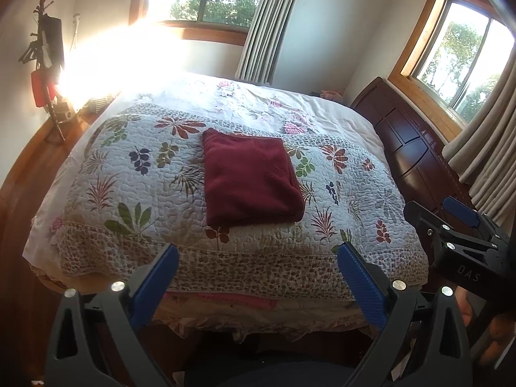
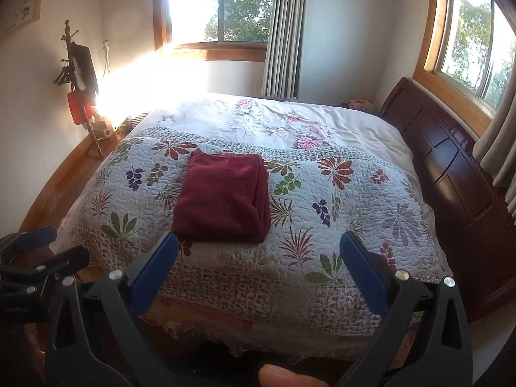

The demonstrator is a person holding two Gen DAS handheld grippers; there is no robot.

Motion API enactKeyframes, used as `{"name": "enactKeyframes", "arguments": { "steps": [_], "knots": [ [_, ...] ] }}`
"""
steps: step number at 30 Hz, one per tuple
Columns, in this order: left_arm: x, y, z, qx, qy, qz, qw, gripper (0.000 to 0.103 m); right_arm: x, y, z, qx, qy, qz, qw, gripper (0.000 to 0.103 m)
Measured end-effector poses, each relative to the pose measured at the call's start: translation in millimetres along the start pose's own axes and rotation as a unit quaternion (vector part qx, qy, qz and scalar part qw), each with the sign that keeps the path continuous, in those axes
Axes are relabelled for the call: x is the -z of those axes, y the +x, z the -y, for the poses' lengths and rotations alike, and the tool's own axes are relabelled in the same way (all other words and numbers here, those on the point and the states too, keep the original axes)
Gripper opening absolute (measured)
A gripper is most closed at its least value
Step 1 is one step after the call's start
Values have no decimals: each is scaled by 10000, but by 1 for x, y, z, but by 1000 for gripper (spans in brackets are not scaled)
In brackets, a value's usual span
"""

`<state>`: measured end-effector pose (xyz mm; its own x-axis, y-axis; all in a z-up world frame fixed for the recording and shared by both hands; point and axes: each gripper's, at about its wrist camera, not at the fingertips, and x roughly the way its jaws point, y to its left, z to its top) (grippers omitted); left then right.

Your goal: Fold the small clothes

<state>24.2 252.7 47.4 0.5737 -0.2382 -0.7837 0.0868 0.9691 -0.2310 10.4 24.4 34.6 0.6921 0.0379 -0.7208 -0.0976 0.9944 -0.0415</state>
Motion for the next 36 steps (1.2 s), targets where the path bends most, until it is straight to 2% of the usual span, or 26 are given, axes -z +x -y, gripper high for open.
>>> {"name": "enactKeyframes", "arguments": {
  "steps": [11, 24, 36],
  "knots": [
    [1, -2, 5, -5, 71, 21, 10000, 99, 2, 1, 0, -97, -49, -52, 9999, 100],
    [-1, 7, 5, 31, 95, -68, 9999, 99, 1, 7, -2, 73, -118, -26, 9999, 100],
    [-5, 12, 3, 4, 90, -92, 9999, 99, -2, 16, -1, 24, -50, -100, 9999, 100]
  ]
}}
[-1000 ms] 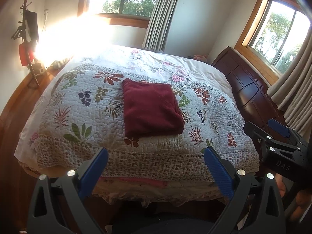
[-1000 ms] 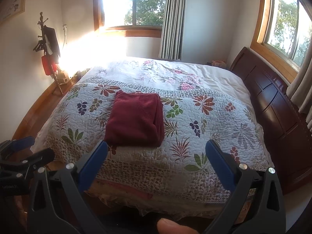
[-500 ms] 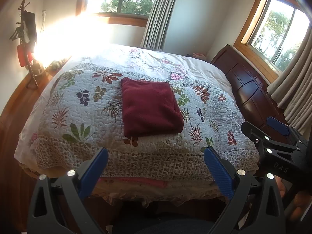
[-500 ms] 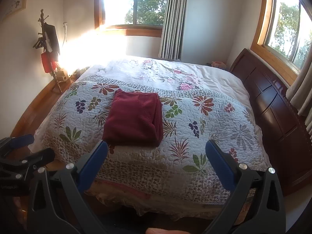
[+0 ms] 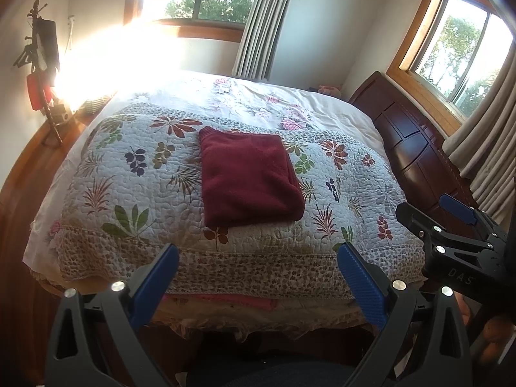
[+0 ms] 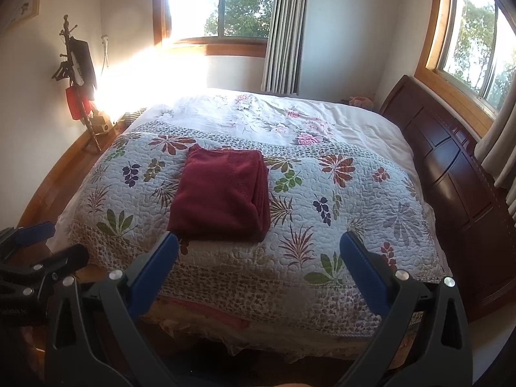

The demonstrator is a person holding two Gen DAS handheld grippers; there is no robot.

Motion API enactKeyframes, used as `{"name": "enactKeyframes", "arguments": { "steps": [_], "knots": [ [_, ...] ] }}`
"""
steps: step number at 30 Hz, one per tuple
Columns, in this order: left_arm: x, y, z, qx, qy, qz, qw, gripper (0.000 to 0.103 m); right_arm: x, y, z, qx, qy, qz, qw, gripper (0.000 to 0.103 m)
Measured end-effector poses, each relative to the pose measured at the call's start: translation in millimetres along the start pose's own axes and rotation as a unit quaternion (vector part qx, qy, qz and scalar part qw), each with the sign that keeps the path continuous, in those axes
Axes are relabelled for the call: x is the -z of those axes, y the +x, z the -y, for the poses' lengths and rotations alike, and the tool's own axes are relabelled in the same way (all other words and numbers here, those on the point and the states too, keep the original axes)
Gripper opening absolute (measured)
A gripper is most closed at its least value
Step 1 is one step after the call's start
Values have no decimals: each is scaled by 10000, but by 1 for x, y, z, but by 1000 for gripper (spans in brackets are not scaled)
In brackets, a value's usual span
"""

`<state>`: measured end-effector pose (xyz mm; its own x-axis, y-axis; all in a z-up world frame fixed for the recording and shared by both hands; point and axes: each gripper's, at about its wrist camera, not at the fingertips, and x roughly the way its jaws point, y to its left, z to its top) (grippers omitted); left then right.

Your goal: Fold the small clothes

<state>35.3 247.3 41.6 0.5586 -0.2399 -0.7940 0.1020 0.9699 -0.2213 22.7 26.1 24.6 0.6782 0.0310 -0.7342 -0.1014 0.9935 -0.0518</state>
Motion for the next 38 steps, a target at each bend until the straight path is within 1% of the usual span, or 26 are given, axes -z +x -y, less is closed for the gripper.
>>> {"name": "enactKeyframes", "arguments": {
  "steps": [7, 16, 30, 38],
  "knots": [
    [-9, 4, -4, -41, -14, 17, 10000, 99, -10, 6, 0, 28, -48, 51, 10000, 100],
    [-27, 17, -9, -36, 60, -52, 10000, 99, -23, 19, -2, 43, 5, -3, 10000, 100],
    [-38, 29, -15, -58, 11, -116, 9999, 99, -34, 29, -7, -18, -67, -31, 10000, 100],
    [-43, 31, -15, -104, 13, -104, 9999, 99, -38, 33, -3, -75, -39, -23, 10000, 100]
  ]
}}
